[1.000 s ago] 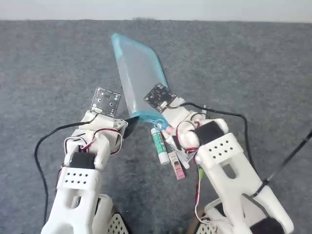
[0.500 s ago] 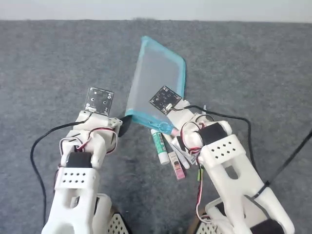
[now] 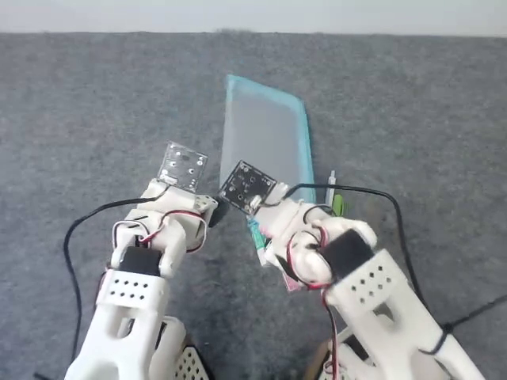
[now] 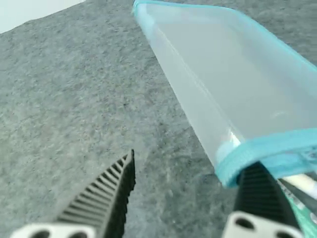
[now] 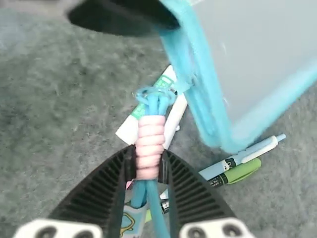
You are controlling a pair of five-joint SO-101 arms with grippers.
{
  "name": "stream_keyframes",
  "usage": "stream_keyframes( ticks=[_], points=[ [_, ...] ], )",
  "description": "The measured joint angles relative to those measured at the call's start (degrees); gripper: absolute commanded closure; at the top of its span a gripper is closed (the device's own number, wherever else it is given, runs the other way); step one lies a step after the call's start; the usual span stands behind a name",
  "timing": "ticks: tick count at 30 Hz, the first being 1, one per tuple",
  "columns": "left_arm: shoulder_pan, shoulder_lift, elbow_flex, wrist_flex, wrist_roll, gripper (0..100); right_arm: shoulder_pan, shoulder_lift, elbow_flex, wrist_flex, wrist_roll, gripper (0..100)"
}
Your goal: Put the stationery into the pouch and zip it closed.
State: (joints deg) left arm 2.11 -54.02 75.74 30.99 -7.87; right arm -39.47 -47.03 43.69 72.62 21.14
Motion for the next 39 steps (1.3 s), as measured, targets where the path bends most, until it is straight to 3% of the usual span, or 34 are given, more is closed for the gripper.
stream_keyframes(
  ticks=[22, 27, 32, 39],
  points=[
    [0.6, 0.0, 0.0, -6.6, 4.4, 68, -5.4, -7.5, 0.6, 3.0, 1.8, 99.1],
    [5.3, 0.0, 0.0, -6.9, 4.4, 69, -11.3, -10.5, 0.7, 3.1, 2.2, 99.1],
    [7.9, -0.1, 0.6, -9.3, 4.4, 69, -12.6, -12.9, 0.7, 4.2, 3.5, 99.1],
    [9.1, -0.1, 2.8, -14.2, 4.6, 89, -12.6, -13.3, 0.7, 4.3, 3.8, 99.1]
  ],
)
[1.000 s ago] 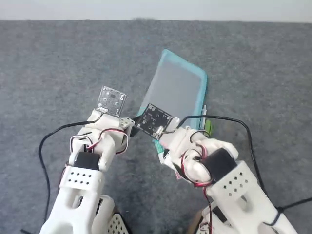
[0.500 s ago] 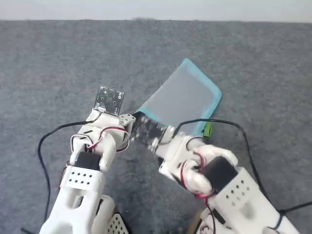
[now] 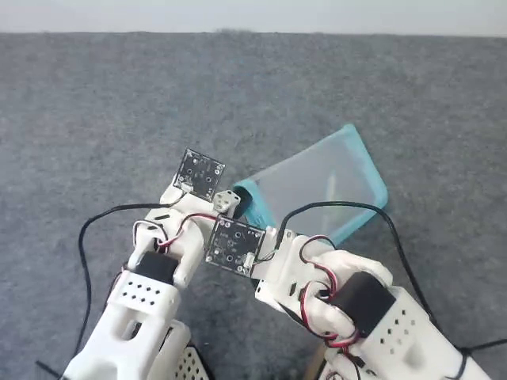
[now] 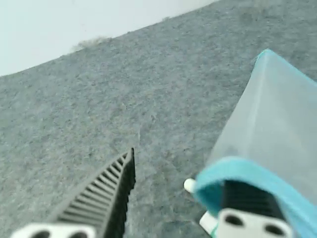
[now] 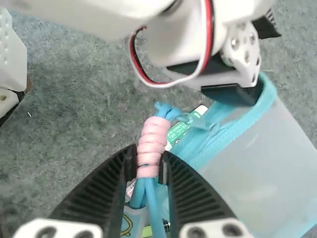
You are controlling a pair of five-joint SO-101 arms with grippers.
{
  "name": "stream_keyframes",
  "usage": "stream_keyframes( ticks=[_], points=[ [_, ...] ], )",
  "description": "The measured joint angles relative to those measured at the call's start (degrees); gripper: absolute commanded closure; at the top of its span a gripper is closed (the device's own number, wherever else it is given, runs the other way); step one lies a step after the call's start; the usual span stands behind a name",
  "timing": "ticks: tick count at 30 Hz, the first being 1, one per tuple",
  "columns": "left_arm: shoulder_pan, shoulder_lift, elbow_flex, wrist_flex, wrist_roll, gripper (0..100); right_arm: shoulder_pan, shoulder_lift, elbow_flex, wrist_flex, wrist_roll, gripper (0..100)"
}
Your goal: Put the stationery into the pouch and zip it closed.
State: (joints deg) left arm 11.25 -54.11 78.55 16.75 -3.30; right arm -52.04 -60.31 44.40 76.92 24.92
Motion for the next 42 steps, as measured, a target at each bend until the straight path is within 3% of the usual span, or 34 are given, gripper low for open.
stream_keyframes(
  ticks=[4, 11, 16, 21, 35, 42],
  points=[
    [0.1, 0.0, 0.1, -0.1, -0.1, 99, 0.0, -0.1, 0.0, 0.0, 0.0, 99.1],
    [-0.9, 0.0, 0.1, -0.1, 0.4, 99, 2.1, -0.1, 0.0, -0.1, 0.1, 99.1],
    [-7.7, 0.0, 0.1, -0.1, 2.7, 99, 11.0, -0.1, 0.0, -0.5, 0.1, 99.1],
    [-13.5, 0.0, 0.1, -0.1, 4.4, 99, 14.9, -0.1, -0.1, -0.5, 0.2, 99.1],
    [-15.7, 0.0, 0.1, 1.8, 6.1, 99, 19.9, 4.1, -0.1, -1.5, -0.6, 98.7],
    [-16.2, 0.1, 0.1, 1.8, 6.0, 99, 20.0, 4.2, -0.1, -1.8, -5.8, 82.7]
  ],
)
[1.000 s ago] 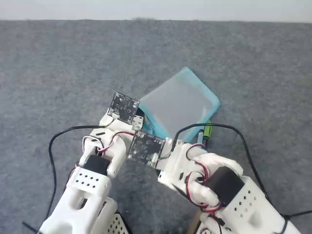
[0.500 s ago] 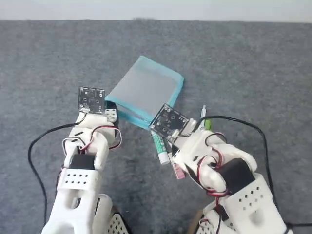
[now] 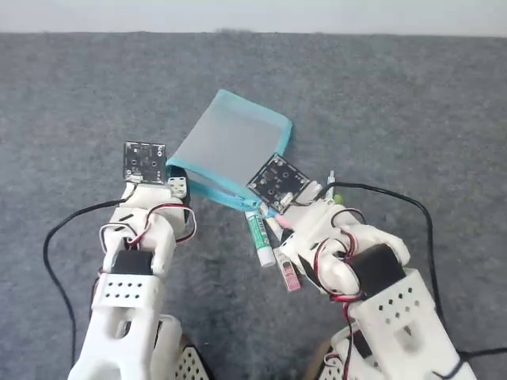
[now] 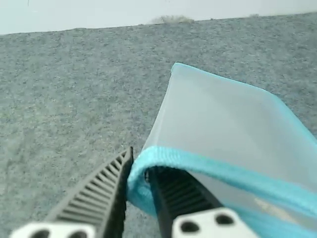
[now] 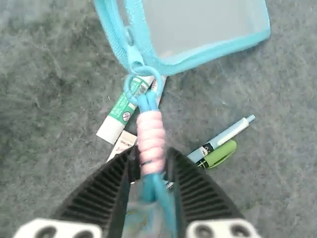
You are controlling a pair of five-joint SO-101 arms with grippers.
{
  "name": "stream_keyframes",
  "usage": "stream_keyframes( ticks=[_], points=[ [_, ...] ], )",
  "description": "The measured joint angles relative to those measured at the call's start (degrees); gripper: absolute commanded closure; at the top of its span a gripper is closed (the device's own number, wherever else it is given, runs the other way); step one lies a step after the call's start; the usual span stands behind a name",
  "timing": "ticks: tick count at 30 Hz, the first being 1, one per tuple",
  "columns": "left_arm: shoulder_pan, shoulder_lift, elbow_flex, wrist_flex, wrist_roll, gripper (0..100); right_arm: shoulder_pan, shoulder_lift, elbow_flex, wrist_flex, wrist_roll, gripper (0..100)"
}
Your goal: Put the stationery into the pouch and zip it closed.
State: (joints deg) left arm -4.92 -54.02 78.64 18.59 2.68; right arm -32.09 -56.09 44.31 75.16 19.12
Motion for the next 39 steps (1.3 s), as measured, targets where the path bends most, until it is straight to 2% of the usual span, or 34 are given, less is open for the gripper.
stream_keyframes(
  ticks=[10, 15, 22, 28, 31, 39],
  points=[
    [-0.7, 0.0, 0.0, 0.0, 1.8, 99, 0.1, -2.7, 1.9, -0.4, -0.8, 81.6],
    [-5.4, 0.0, 0.0, 0.0, 5.6, 99, 0.1, -2.4, 2.2, -1.2, -1.1, 81.6],
    [-6.1, 0.0, 0.0, 0.0, 6.3, 99, -0.1, 8.8, 2.1, -8.9, -3.6, 81.2],
    [-6.0, 0.0, 0.0, 0.0, 6.4, 99, -8.4, 14.6, 2.2, -15.8, -4.3, 81.1],
    [-6.0, 0.0, 0.0, 0.0, 6.5, 99, -12.4, 14.8, 2.5, -19.7, -7.4, 81.1],
    [-6.0, 0.0, 0.0, 0.0, 6.5, 99, -13.6, 18.2, 4.7, -27.8, -9.6, 81.1]
  ],
)
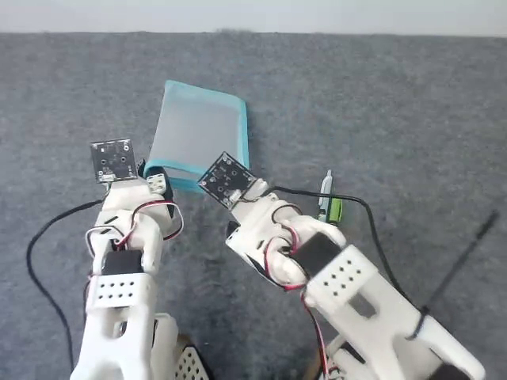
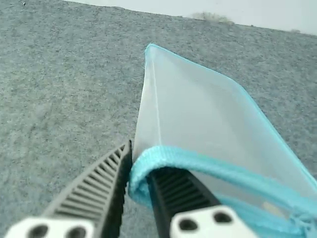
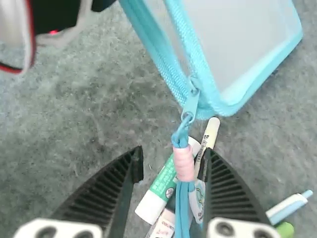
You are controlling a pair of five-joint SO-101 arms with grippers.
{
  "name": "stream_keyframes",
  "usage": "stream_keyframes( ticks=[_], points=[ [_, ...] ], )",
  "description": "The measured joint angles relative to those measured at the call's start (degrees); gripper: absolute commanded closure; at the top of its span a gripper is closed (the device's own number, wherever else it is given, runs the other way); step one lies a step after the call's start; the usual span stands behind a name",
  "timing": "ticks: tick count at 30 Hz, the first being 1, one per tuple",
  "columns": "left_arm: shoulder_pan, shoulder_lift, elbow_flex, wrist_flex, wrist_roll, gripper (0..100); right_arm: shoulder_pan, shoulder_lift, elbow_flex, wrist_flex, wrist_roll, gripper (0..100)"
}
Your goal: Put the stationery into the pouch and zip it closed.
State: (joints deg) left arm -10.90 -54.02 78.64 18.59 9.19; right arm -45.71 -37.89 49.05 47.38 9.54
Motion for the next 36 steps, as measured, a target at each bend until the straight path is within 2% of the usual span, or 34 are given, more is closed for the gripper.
stream_keyframes(
  ticks=[7, 16, 22, 28, 36],
  points=[
    [0.0, 0.0, 0.0, 0.0, 0.1, 99, 0.0, 12.2, 0.0, -6.1, -0.2, 81.1],
    [0.0, 0.1, 0.0, 0.0, 0.1, 99, 0.2, 16.1, -3.6, -6.8, -0.2, 81.4],
    [0.0, 0.1, 0.0, 0.0, 0.1, 99, 3.8, 20.8, -7.1, -8.3, -0.2, 82.1],
    [0.2, 0.1, 0.0, 0.0, 0.1, 99, 4.4, 27.6, -10.3, -8.4, -0.2, 99.6],
    [0.4, 0.1, 0.0, 0.0, -1.0, 99, 9.1, 30.4, -12.2, -8.4, 0.3, 99.0]
  ],
)
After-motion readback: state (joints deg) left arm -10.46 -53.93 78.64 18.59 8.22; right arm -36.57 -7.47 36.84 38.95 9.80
